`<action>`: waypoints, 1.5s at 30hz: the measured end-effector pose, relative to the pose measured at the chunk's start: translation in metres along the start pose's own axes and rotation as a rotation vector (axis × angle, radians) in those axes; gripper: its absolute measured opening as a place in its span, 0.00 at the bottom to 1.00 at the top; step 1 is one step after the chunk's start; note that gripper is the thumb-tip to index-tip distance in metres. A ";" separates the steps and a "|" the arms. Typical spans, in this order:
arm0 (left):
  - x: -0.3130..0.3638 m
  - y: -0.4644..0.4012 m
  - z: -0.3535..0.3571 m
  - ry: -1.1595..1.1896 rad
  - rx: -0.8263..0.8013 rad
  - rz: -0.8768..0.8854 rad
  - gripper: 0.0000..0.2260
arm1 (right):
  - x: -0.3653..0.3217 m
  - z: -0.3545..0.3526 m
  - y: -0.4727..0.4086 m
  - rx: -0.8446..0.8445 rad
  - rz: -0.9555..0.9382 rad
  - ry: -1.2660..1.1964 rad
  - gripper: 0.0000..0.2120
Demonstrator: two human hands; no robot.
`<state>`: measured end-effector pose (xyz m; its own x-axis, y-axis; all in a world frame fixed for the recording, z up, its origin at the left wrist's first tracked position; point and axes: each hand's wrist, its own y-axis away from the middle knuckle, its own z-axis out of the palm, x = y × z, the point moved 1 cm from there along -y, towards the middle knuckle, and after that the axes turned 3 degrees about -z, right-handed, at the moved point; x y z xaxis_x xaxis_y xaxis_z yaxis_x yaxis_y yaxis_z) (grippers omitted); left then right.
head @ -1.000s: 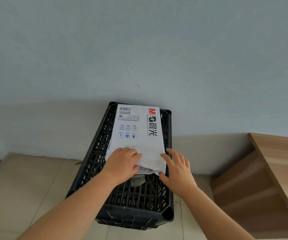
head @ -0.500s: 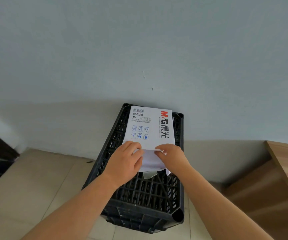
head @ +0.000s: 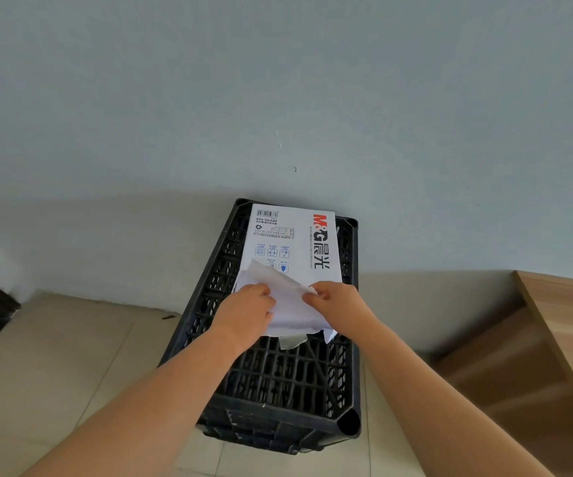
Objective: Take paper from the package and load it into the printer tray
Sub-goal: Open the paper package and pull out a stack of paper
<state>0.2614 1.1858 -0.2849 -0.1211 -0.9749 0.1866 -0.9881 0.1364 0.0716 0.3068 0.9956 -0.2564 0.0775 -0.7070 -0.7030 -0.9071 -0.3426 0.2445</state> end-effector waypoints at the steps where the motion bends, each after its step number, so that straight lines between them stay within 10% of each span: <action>1: -0.001 -0.004 0.000 -0.012 -0.024 -0.011 0.14 | 0.000 0.000 0.000 -0.009 -0.003 0.010 0.12; 20: -0.007 -0.019 -0.003 -0.139 -0.143 0.090 0.11 | 0.003 -0.002 0.000 -0.022 -0.008 0.020 0.07; 35: -0.003 0.044 0.020 -0.103 0.191 0.216 0.17 | 0.023 0.012 0.035 0.113 -0.105 -0.001 0.18; 41: 0.000 0.067 0.010 0.036 0.221 0.179 0.02 | 0.040 0.013 0.053 0.307 0.090 -0.001 0.13; 45: 0.006 0.076 -0.008 0.118 0.185 0.145 0.10 | 0.039 0.020 0.062 0.194 0.223 -0.038 0.12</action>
<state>0.1865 1.1913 -0.2703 -0.2617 -0.9188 0.2954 -0.9630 0.2285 -0.1427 0.2451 0.9585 -0.2819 -0.1447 -0.7268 -0.6715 -0.9624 -0.0542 0.2661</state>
